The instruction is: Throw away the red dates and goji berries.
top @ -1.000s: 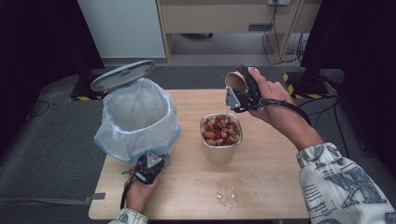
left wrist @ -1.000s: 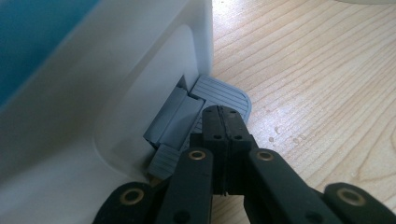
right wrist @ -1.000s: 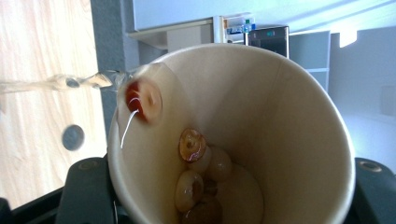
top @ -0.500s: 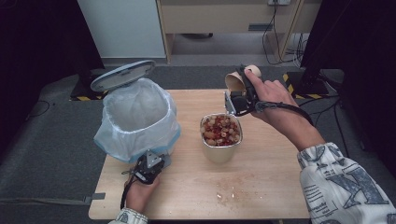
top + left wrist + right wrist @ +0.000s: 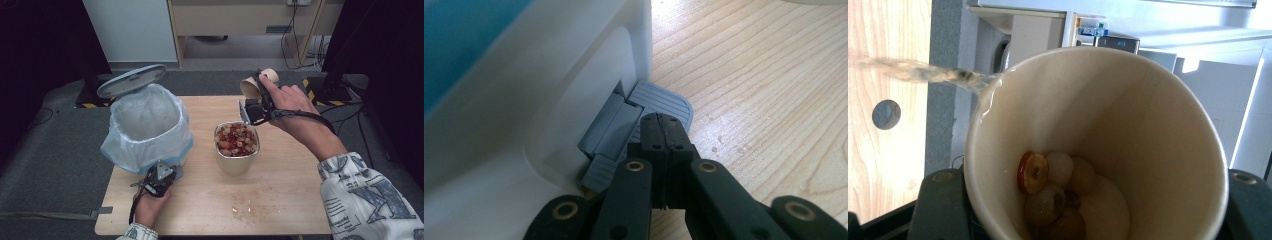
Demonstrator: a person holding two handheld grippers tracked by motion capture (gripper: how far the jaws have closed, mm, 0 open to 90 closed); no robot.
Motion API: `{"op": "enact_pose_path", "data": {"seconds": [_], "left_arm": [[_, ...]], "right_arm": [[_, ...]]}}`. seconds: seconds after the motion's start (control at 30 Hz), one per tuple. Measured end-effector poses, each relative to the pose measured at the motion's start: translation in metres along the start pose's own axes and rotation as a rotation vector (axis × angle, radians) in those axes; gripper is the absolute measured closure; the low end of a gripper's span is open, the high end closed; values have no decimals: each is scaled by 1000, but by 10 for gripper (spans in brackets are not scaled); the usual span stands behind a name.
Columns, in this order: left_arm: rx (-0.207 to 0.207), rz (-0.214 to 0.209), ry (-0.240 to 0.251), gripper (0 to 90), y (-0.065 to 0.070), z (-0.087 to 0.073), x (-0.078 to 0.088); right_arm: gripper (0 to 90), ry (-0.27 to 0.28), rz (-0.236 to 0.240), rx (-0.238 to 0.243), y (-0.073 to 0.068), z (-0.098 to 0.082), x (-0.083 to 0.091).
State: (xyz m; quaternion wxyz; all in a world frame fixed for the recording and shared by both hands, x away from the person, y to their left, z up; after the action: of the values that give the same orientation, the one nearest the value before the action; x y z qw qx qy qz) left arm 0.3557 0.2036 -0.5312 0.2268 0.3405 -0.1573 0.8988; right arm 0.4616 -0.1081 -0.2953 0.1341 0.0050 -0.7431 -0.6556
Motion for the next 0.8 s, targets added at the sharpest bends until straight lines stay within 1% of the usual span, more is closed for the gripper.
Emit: {"op": "enact_pose_path", "data": {"seconds": [0.1, 0.13, 0.3, 0.43, 0.67, 0.7, 0.73, 0.8], "left_arm": [[-1, 0, 0, 893, 0, 0, 0], [0, 0, 0, 893, 0, 0, 0], [1, -1, 0, 893, 0, 0, 0], [1, -1, 0, 893, 0, 0, 0], [2, 0, 0, 893, 0, 0, 0], [1, 0, -1, 893, 0, 0, 0], [1, 0, 0, 893, 0, 0, 0], [2, -1, 0, 893, 0, 0, 0]], "right_arm": [[330, -9, -4, 31, -1, 1, 0], [331, -11, 1, 29, -1, 1, 0], [330, -8, -4, 26, -1, 1, -1], [331, -9, -7, 35, 0, 1, 0], [333, -20, -31, 78, 0, 1, 1], [334, -19, -39, 94, -1, 2, 0], [335, -27, -44, 137, -3, 3, 0], [336, -32, -43, 203, -10, 6, -1]]}}
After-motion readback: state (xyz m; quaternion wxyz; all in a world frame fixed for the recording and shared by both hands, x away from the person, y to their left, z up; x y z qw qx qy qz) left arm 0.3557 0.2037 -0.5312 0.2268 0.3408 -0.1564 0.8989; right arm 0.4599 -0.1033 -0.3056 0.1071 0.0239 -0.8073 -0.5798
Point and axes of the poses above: each handheld gripper's, and its own axes: x roughly backward along the jaws, z roughly out of its top, y roughly to its right, the point moved 2 cm from there along -x, roughly forward along the jaws, and after that the axes turned 1 degree about z, right-handed, at the moved point
